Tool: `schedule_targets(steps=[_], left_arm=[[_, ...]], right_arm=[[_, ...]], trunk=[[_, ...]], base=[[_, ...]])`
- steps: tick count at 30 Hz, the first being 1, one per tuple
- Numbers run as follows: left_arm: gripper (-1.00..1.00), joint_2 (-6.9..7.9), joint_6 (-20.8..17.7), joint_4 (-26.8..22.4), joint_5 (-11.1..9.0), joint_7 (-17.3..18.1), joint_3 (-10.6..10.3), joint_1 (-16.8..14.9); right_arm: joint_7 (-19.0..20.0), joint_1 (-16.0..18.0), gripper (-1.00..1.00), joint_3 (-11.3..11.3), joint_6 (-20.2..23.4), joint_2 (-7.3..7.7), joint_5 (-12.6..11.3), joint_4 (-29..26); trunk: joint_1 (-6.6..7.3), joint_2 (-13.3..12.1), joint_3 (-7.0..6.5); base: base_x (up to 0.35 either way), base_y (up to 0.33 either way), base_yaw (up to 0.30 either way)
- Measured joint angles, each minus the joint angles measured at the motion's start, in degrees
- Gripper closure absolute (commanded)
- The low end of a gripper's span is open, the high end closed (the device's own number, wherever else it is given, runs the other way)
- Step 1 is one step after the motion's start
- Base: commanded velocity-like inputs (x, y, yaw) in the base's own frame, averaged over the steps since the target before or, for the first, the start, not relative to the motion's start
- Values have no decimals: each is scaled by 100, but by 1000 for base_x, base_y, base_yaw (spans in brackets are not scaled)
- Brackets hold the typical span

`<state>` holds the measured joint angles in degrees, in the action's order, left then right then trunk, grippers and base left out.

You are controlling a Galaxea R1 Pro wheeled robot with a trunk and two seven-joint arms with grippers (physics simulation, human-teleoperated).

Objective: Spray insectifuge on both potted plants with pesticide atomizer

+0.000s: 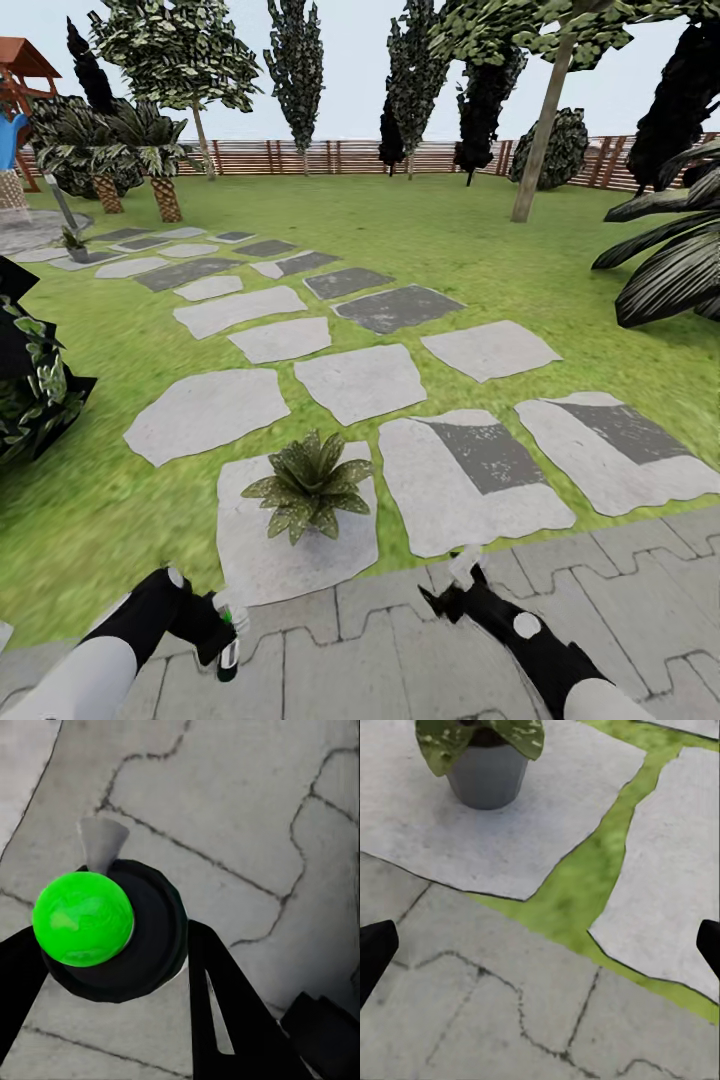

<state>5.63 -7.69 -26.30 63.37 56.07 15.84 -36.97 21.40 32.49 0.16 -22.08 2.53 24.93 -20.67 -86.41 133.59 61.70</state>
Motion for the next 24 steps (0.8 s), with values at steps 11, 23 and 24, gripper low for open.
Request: schedule_targets(steps=[11,23,24], left_arm=[[100,-10,1159,266,5,83,-1169,-10],[100,-263,1181,415,5,63,-1407,-2],[100,-287,1191,414,1,61,-1408,-2]], right_arm=[[2329,572,100,22,695,-384,1258,-167],[2330,570,100,26,719,-944,1863,-170],[2330,572,100,26,714,-988,1957,-169]], trunk=[[0,0,0],[0,0,0],[0,0,0]], base=[[0,0,0],[0,0,0],[0,0,0]])
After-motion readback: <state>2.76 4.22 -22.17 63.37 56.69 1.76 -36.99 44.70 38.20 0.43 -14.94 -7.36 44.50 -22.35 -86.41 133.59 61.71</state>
